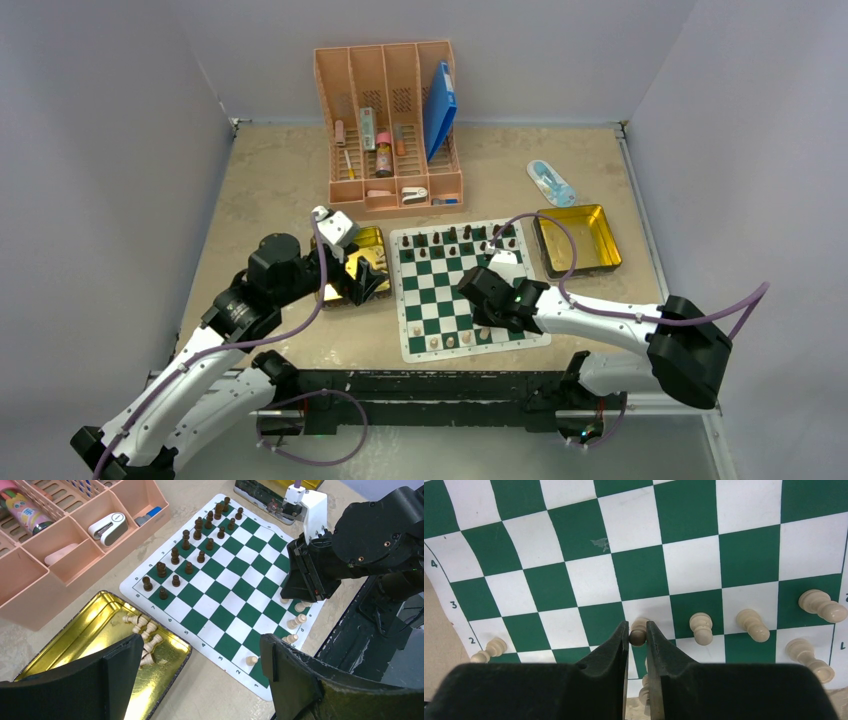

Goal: Set up the chess pieces on the board
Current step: Place the chess piece on the chessboard.

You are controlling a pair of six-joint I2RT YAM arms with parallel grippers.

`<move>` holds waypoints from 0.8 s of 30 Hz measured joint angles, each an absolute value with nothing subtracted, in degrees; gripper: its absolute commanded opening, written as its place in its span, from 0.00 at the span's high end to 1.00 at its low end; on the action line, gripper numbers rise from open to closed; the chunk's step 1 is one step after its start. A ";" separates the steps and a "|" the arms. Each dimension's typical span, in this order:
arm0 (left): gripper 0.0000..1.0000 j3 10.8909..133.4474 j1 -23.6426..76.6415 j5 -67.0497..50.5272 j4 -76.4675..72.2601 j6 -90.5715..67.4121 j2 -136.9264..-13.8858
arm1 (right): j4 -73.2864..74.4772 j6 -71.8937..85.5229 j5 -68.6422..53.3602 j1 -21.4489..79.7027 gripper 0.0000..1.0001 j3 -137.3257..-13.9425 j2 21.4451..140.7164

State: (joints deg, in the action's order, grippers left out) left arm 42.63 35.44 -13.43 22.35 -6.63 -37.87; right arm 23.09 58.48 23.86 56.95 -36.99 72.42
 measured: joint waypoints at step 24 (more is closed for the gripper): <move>0.14 42.63 35.44 -11.75 22.37 -6.96 -38.28 | 24.12 58.96 24.64 58.50 0.54 -37.28 73.30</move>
State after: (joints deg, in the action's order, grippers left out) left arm 42.63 35.44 -11.75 22.37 -6.96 -38.28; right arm 24.12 58.96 24.64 58.50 -37.28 73.30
